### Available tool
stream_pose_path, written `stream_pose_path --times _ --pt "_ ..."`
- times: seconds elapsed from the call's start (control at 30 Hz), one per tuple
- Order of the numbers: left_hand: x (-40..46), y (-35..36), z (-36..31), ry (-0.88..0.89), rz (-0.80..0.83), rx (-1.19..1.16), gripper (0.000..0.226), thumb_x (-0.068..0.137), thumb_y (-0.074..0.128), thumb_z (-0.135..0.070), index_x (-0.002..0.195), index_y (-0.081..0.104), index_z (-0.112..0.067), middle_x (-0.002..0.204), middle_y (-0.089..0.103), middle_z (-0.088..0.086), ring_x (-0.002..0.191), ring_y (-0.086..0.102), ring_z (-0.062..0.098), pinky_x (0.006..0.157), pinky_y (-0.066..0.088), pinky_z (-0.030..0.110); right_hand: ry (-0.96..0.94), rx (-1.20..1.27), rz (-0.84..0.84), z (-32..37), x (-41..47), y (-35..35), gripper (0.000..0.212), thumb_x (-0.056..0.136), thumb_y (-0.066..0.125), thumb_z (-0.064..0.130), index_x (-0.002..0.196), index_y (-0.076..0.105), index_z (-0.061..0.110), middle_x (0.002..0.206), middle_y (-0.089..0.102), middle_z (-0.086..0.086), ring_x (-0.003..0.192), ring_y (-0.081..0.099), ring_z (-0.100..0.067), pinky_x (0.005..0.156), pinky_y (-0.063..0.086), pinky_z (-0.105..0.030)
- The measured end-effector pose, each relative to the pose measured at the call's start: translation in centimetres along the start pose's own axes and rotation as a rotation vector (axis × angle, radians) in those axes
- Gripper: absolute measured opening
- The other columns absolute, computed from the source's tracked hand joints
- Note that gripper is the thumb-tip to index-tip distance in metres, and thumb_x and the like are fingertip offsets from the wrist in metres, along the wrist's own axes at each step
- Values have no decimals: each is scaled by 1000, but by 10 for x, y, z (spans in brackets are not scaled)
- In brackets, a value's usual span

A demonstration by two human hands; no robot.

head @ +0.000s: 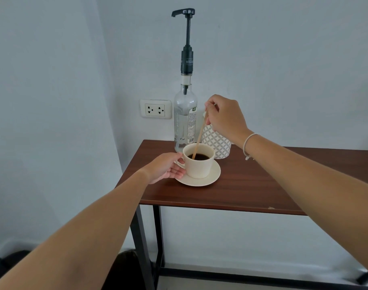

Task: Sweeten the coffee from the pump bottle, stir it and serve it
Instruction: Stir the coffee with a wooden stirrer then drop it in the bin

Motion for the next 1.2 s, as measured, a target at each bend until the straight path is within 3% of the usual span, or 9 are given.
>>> stream_pose_path --times 0.17,0.3,0.4,0.57,0.67,0.73,0.8,1.2 --pt "-4 -4 -1 -17 -58 17 37 97 39 -32 117 51 -3 100 63 22 93 64 29 85 54 34 34 12 -15 -7 3 -3 27 94 41 18 86 61 2 69 69 -11 36 51 6 61 52 -37" --pt "-8 -7 -2 -33 -116 -1 36 97 40 -32 120 47 -6 102 63 23 97 64 30 80 55 31 83 27 -55 -16 7 -7 29 93 40 18 87 62 1 75 70 -17 49 56 -13 66 54 -42" --pt "-11 -12 0 -29 -168 -5 36 97 39 -33 118 50 -5 103 63 23 97 64 30 84 54 34 115 43 -79 -20 17 -13 31 94 40 20 89 63 0 78 70 -18 67 65 -30 71 57 -48" --pt "-22 -27 -4 24 -276 4 34 98 37 -32 115 50 -6 100 63 19 93 63 27 81 53 31 148 92 -150 -24 33 -24 31 93 39 21 87 61 1 75 70 -15 53 59 -16 66 56 -43" --pt "-31 -42 -8 58 -371 -80 30 99 36 -28 111 49 -4 94 61 20 86 61 26 78 52 30 156 152 -182 -23 45 -29 27 92 37 20 82 58 5 68 66 -9 32 51 0 50 48 -28" --pt "-38 -53 -11 90 -429 -114 26 98 37 -25 109 48 -3 92 59 20 82 60 25 76 52 29 162 223 -192 -20 54 -30 26 92 36 18 75 54 9 63 63 -7 27 48 -1 37 40 -17" --pt "-45 -67 -12 116 -480 -137 24 97 38 -24 107 48 -4 90 60 20 81 60 26 76 52 29 180 294 -194 -14 60 -28 25 91 36 17 72 51 12 58 61 -3 24 47 -4 30 35 -15" --pt "-81 -197 4 192 -627 -36 23 96 43 -23 108 54 -8 93 59 17 76 56 22 77 51 32 223 378 -79 57 40 95 27 93 38 18 70 52 16 55 63 1 24 44 -3 32 39 -14"
Point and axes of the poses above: each hand's wrist, its own x-axis towards the middle knuckle, its own y-axis out of the palm, z = x × y, the point moved 3 cm from there along x, towards the middle knuckle
